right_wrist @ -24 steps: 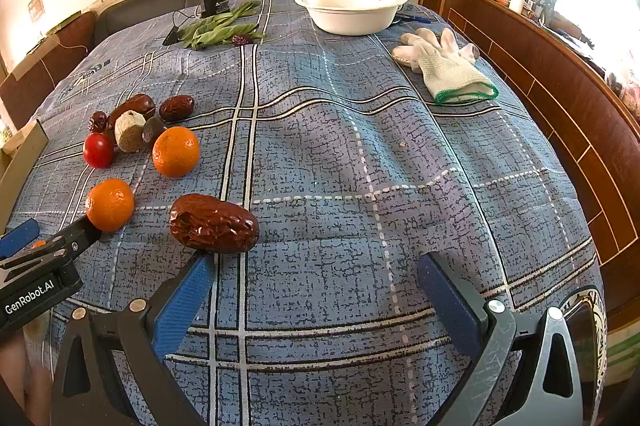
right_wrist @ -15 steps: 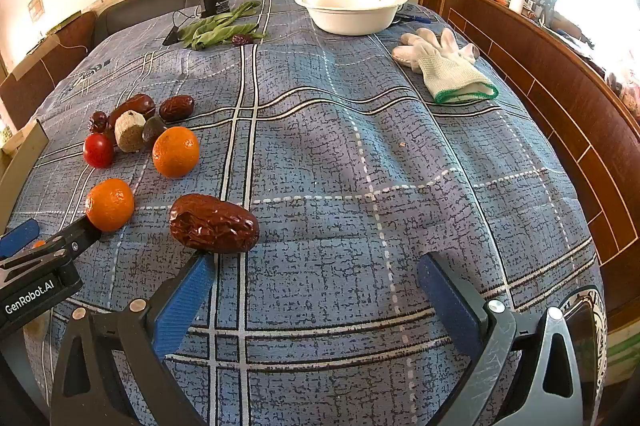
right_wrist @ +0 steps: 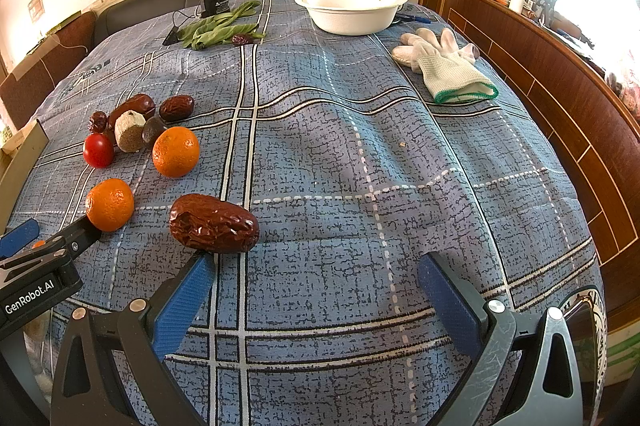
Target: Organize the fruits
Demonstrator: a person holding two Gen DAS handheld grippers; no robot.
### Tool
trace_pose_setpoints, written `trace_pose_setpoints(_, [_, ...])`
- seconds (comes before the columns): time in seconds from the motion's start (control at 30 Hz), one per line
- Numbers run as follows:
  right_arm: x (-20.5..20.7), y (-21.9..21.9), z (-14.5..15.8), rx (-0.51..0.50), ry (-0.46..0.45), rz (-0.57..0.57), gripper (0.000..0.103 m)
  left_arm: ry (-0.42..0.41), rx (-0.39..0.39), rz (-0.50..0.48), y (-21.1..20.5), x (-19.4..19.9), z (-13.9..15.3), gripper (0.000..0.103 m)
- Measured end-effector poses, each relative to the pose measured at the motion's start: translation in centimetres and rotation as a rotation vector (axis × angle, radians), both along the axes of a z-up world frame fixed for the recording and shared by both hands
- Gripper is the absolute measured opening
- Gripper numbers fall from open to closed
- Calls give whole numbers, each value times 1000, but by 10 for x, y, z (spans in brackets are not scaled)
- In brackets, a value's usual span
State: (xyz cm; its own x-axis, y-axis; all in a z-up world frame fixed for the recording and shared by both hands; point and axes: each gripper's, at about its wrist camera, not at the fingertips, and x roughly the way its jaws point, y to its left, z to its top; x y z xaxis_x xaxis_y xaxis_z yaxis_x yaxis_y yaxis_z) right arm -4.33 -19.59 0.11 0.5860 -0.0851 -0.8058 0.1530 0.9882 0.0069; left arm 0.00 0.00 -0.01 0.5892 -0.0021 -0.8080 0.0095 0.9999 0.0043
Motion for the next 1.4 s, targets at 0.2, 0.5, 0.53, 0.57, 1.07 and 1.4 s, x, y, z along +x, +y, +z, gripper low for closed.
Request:
trace_pose_setpoints(0.2, [1,0,0,0,0,0,103,1,-3,-2,1,0,0,103])
trace_pose_setpoints(0.5, [-7,3,3,12,28,8,103,51,2,-74,0,0,1,103])
trace_pose_setpoints(0.53, [-11,5,2,18,39,-1,103,54,4,-76,0,1,1,103])
trace_pose_setpoints(0.57, [-15,8,2,19,51,-5,103,54,5,-76,0,1,1,103])
trace_pose_setpoints(1.07, [-16,11,4,3,62,-8,102,-111,-45,-113,33,-54,45,103])
trace_pose_setpoints(1.4, [-85,28,60,-4,-295,-33,103,-450,23,27,74,-122,108,103])
